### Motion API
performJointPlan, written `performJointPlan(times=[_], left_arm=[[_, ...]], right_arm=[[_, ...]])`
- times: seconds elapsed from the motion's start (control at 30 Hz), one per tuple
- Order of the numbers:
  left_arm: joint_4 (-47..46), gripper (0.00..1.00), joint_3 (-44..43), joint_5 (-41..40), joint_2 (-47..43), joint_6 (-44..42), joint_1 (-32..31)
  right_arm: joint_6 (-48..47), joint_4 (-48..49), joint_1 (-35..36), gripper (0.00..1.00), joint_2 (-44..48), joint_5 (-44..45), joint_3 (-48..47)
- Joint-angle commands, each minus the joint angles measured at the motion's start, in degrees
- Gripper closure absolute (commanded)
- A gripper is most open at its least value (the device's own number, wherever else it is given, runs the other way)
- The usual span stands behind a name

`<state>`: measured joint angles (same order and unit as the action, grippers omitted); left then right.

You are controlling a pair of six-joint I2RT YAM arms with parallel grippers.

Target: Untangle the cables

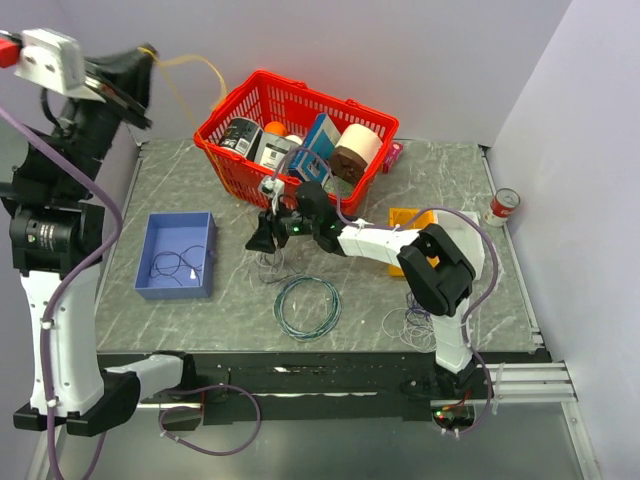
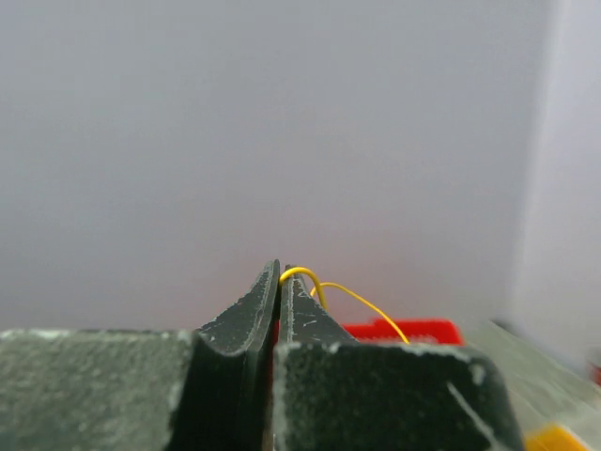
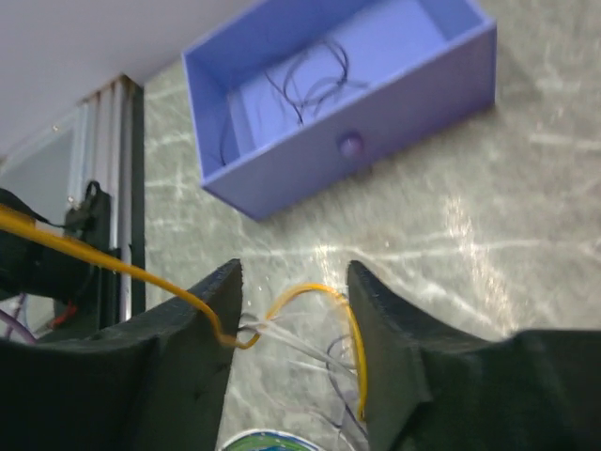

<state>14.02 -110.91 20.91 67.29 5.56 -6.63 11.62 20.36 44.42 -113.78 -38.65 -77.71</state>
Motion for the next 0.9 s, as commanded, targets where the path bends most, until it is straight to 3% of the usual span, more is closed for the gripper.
performJointPlan(times=[0.0, 0.17, 0.33, 0.5, 0.63, 0.83, 0.87], left_arm=[[-6.0, 0.99, -5.1, -20.4, 1.5, -8.6, 0.0], [-8.3, 0.99, -14.1, -23.0, 5.1, -10.9, 0.0], [-10.6, 0.99, -23.1, -23.3, 8.5, -14.0, 0.0], [-9.8, 0.99, -20.7, -23.3, 7.2, -14.4, 0.0], [-15.6, 0.99, -18.0, -25.5, 6.9, -20.9, 0.0], [-8.1, 0.99, -10.6, -18.6, 3.6, -20.2, 0.0], [-6.8, 0.99, -9.5, -16.7, 2.8, -19.9, 0.0]], right_arm=[[-2.6, -1.2, 0.4, 0.55, 0.0, 1.1, -1.1], [-3.1, -3.7, 0.6, 0.59, -3.3, 2.6, -0.7], [-4.0, -5.2, 0.6, 0.53, -4.5, 3.2, 0.9], [-5.5, -6.1, 0.6, 0.48, -3.5, 4.4, 2.5], [-7.0, -7.8, 0.6, 0.45, -1.6, 4.8, 3.2], [-11.1, -10.0, 1.1, 0.16, 9.0, 5.9, 5.9], [-12.1, -11.4, 1.2, 0.06, 10.8, 5.9, 6.0]])
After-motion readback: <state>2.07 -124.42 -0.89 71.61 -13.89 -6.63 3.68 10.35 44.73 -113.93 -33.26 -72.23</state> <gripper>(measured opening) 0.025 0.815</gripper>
